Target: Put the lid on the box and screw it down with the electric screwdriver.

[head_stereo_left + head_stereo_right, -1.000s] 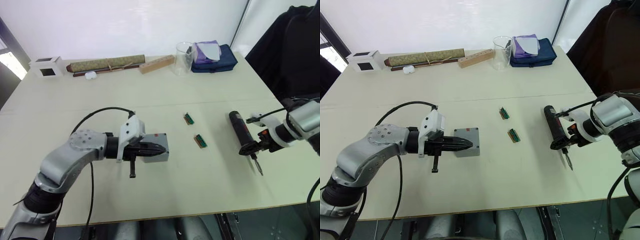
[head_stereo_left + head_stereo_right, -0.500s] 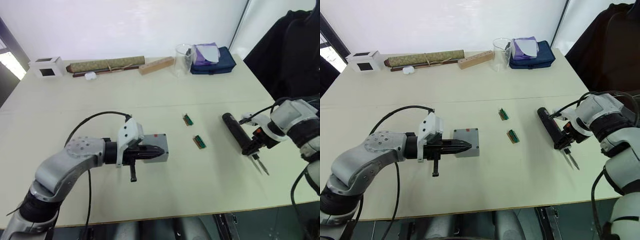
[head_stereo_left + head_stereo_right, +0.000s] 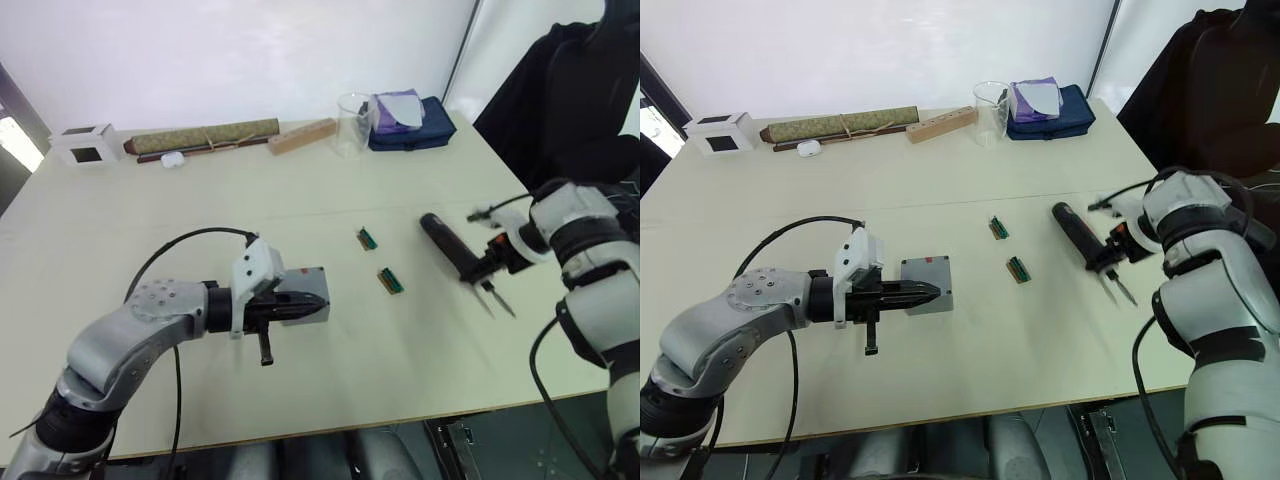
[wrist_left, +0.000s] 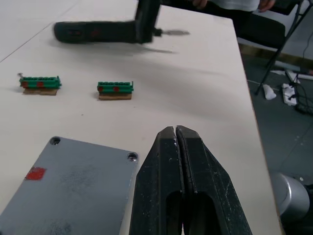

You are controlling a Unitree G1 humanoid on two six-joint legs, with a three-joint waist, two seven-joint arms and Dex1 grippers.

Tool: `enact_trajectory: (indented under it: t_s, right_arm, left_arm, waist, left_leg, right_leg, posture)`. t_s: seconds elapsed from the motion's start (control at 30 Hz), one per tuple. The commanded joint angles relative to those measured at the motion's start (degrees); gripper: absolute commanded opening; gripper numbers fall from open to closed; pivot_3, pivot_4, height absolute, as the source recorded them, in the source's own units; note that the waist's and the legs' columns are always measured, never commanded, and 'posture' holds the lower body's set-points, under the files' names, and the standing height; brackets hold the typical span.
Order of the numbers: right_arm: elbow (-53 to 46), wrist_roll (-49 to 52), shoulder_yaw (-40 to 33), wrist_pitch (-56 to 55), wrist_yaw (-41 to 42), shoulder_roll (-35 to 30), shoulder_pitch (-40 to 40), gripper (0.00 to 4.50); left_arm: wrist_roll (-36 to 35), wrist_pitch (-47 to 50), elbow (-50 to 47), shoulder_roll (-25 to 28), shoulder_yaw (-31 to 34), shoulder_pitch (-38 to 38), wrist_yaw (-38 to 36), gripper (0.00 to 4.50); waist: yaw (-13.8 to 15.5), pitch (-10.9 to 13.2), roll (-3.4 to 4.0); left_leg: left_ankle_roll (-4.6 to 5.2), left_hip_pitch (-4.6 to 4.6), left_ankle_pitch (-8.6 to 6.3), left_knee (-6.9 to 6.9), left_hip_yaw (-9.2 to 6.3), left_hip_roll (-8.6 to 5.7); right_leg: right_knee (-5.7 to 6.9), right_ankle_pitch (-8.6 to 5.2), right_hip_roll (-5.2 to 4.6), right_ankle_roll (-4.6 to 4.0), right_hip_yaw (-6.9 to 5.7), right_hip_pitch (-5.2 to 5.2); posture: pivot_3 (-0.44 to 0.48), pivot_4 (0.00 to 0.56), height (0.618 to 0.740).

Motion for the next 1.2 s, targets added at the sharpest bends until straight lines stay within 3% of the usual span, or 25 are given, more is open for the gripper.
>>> enact_trajectory:
  t_s: [0.03,0.13,0.27,0.33,0.5,0.73,1.17,1.2]
  right_arm:
    - [-1.9,5.9,-11.4,5.1,-2.2,-2.3,-4.0,2.17]
    - [-7.5,12.0,-21.7,10.5,-4.9,-3.5,-1.8,2.17]
    - [-31.5,19.4,-35.1,20.3,-11.5,-4.4,13.3,2.17]
    - [-39.9,19.3,-36.6,23.1,-15.5,-6.0,19.7,2.17]
    - [-52.7,19.9,-34.4,28.7,-20.5,-11.4,29.7,2.17]
    - [-61.0,21.4,-26.2,29.0,-21.9,-17.9,34.8,2.17]
    - [-48.4,15.3,-7.0,16.4,-17.0,-19.3,29.7,2.17]
    - [-47.5,14.0,-5.6,14.9,-16.8,-19.3,29.1,2.63]
  left_arm:
    - [0.0,-1.9,2.0,0.2,2.3,-1.7,-0.8,0.00]
    - [0.5,-2.4,4.4,0.0,1.9,-3.1,-1.5,0.00]
    - [2.1,-3.4,8.8,1.4,0.6,-6.4,-5.0,0.00]
    - [3.0,-4.5,10.8,1.8,0.3,-7.5,-6.6,0.00]
    - [4.7,-6.8,13.4,1.3,-0.7,-7.8,-9.0,0.00]
    - [5.9,-8.1,13.3,-0.1,-1.8,-6.8,-9.6,0.00]
    - [5.8,-7.2,9.7,-2.5,-1.5,-4.4,-6.3,0.00]
    - [5.8,-7.2,9.7,-2.6,-1.5,-4.2,-6.0,0.00]
  waist:
    - [0.2,0.0,0.00]
    - [0.5,0.0,0.01]
    - [1.5,0.0,-0.01]
    - [1.9,0.0,0.00]
    - [1.9,0.0,0.05]
    - [1.0,0.0,0.08]
    - [1.4,0.0,0.08]
    - [1.4,0.0,0.08]
  left_leg:
    - [0.00,-0.16,0.00,-0.02,-0.02,0.01]
    - [0.00,-0.59,0.00,-0.06,-0.09,-0.01]
    - [0.00,-0.91,0.00,0.05,-0.12,-0.10]
    - [0.00,-0.94,0.00,0.05,-0.15,-0.12]
    - [0.00,-0.95,0.00,0.08,-0.11,-0.14]
    - [0.01,-0.81,0.00,0.07,0.01,0.02]
    - [0.01,-0.84,0.00,0.12,0.03,-0.01]
    - [0.01,-0.84,0.00,0.12,0.03,-0.01]
  right_leg:
    - [0.07,0.00,0.01,-0.02,-0.01,-0.20]
    - [0.02,-0.01,-0.04,-0.04,-0.06,-0.56]
    - [-0.16,0.00,-0.14,-0.01,-0.13,-0.67]
    - [-0.21,0.00,-0.15,0.00,-0.15,-0.68]
    - [-0.19,0.01,-0.17,0.03,-0.14,-0.69]
    - [-0.17,0.01,-0.01,0.04,-0.07,-0.69]
    - [-0.18,0.01,-0.07,0.05,-0.06,-0.69]
    - [-0.18,0.02,-0.07,0.05,-0.06,-0.69]
  posture:
    - [0.000,0.150,0.740]
    - [0.000,0.150,0.740]
    - [0.000,0.150,0.740]
    - [0.000,0.150,0.740]
    - [0.000,0.150,0.740]
    - [0.000,0.150,0.740]
    - [0.000,0.150,0.740]
    - [0.000,0.150,0.740]
